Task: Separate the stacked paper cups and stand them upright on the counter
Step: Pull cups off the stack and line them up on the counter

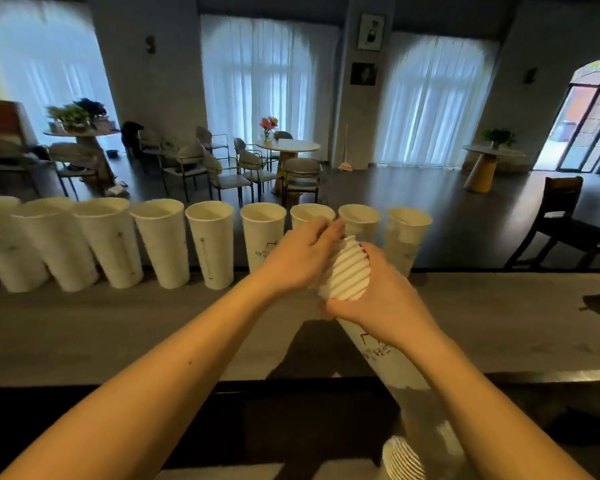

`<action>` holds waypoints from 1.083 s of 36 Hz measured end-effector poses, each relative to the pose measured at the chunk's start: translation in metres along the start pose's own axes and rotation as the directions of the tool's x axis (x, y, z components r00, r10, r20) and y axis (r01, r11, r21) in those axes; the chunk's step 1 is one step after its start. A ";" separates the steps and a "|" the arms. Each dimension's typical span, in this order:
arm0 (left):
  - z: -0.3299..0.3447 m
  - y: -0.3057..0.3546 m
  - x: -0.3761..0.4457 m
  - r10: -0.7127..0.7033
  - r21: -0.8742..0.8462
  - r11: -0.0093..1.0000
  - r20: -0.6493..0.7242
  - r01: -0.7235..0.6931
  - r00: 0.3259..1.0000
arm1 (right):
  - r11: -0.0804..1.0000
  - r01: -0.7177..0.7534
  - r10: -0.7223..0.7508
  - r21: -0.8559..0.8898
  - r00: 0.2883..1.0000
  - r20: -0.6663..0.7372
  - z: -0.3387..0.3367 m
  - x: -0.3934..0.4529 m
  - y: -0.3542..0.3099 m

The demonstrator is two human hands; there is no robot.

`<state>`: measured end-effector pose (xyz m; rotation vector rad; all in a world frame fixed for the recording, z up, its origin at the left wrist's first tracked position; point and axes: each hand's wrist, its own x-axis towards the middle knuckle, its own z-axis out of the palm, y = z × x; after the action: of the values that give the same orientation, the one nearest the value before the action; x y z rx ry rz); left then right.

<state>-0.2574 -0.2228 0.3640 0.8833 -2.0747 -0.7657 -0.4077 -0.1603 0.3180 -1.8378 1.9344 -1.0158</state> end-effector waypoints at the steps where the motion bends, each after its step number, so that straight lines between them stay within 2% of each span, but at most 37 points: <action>1: -0.009 -0.003 -0.009 -0.008 0.001 1.000 0.005 0.008 1.000 | 1.000 0.015 -0.015 0.021 1.000 0.002 0.008 0.000 -0.007; 9: -0.129 -0.049 -0.100 -0.126 -0.063 0.990 -0.022 0.125 0.992 | 0.990 0.099 -0.114 0.102 0.983 0.146 0.108 -0.010 -0.114; 14: -0.206 -0.073 -0.149 -0.205 0.000 0.979 0.017 0.205 0.979 | 0.984 0.112 -0.142 0.137 0.961 0.239 0.167 -0.014 -0.179; 19: -0.279 -0.099 -0.188 -0.296 0.063 0.954 0.065 0.292 0.953 | 0.979 0.155 -0.186 0.133 0.947 0.263 0.223 -0.017 -0.240; 26: -0.343 -0.119 -0.222 -0.313 0.125 0.944 0.054 0.304 0.948 | 0.972 0.181 -0.217 0.147 0.931 0.293 0.274 -0.018 -0.295; 32: -0.385 -0.140 -0.246 -0.331 0.030 0.943 0.038 0.330 0.943 | 0.971 0.220 -0.240 0.097 0.912 0.333 0.299 -0.017 -0.334; 34: -0.394 -0.145 -0.250 -0.342 0.029 0.939 0.008 0.341 0.940 | 0.968 0.240 -0.249 0.068 0.910 0.330 0.304 -0.016 -0.342; 39: -0.416 -0.158 -0.256 -0.364 0.022 0.925 -0.225 0.378 0.904 | 0.966 0.260 -0.239 -0.006 0.897 0.372 0.310 -0.010 -0.349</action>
<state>0.2564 -0.2107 0.3735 1.3637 -1.7672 -0.7596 0.0555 -0.2196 0.3226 -2.1672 1.5475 -0.6232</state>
